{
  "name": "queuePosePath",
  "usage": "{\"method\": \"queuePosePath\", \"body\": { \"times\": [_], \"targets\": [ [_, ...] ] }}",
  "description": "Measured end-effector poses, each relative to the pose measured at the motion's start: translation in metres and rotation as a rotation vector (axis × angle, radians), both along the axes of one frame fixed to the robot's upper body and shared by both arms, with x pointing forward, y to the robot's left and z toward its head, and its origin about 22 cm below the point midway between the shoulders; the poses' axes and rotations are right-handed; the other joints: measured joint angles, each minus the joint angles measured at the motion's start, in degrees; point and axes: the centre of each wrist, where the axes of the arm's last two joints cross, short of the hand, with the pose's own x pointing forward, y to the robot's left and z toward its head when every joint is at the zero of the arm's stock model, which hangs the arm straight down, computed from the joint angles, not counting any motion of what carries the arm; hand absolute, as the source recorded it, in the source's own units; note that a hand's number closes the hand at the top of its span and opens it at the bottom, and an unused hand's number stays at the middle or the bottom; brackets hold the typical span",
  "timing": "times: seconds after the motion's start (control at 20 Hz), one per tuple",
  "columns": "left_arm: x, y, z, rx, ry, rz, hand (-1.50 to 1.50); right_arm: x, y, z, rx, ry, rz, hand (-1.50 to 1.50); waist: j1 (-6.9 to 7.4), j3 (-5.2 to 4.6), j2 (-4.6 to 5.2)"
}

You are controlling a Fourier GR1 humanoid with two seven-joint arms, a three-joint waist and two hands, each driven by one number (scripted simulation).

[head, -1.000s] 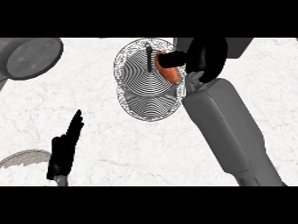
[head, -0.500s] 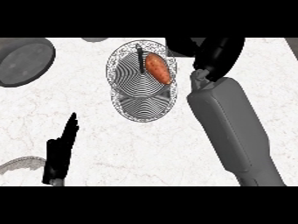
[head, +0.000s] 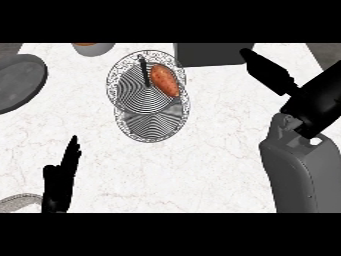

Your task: Pick the sweet potato from the tray and place it in the tiered basket

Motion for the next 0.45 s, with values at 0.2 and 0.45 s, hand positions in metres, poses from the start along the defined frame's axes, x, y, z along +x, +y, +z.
{"method": "queuePosePath", "body": {
  "times": [0.2,0.45],
  "targets": [
    [-0.004,0.003,-0.001,0.001,0.005,0.019,0.0,-0.048,-0.025,-0.005,0.046,-0.025,-0.029,-1.5,-1.22,0.03,-0.19],
    [-0.01,0.007,-0.003,-0.003,0.008,0.037,0.0,-0.118,-0.047,-0.006,0.091,-0.035,-0.013,-1.5,-2.05,0.03,-0.24]
  ]
}}
